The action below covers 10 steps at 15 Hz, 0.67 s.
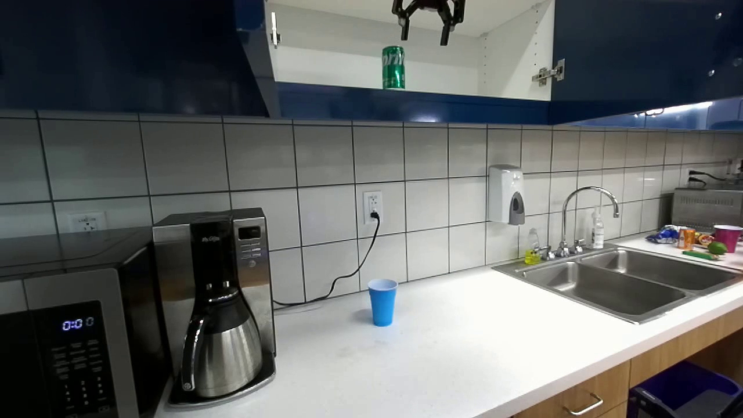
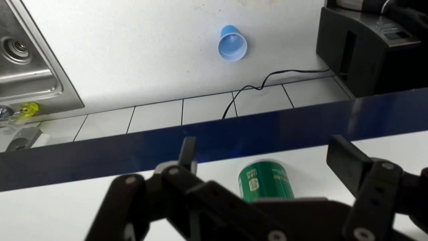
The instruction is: Put the green can inside the cabinet
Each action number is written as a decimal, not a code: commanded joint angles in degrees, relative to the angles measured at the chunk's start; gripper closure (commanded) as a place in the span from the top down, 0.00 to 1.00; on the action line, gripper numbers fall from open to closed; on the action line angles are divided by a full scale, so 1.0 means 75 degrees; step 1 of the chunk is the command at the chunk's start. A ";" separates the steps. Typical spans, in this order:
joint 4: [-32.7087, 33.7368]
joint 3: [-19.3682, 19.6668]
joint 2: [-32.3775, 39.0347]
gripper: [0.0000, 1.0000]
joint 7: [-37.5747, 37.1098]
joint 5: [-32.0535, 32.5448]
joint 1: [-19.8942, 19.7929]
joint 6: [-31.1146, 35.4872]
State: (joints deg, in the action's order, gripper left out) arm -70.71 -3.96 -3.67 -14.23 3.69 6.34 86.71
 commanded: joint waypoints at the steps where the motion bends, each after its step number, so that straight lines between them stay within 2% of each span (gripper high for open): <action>1: -0.1894 0.0090 -0.1162 1.00 0.0292 -0.0147 -0.0026 0.0468; 10: -0.5458 -0.0010 -0.2755 1.00 0.0636 -0.0155 -0.0134 0.1993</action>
State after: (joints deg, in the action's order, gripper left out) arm -102.25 -3.65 -19.50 -11.59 3.52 6.36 97.00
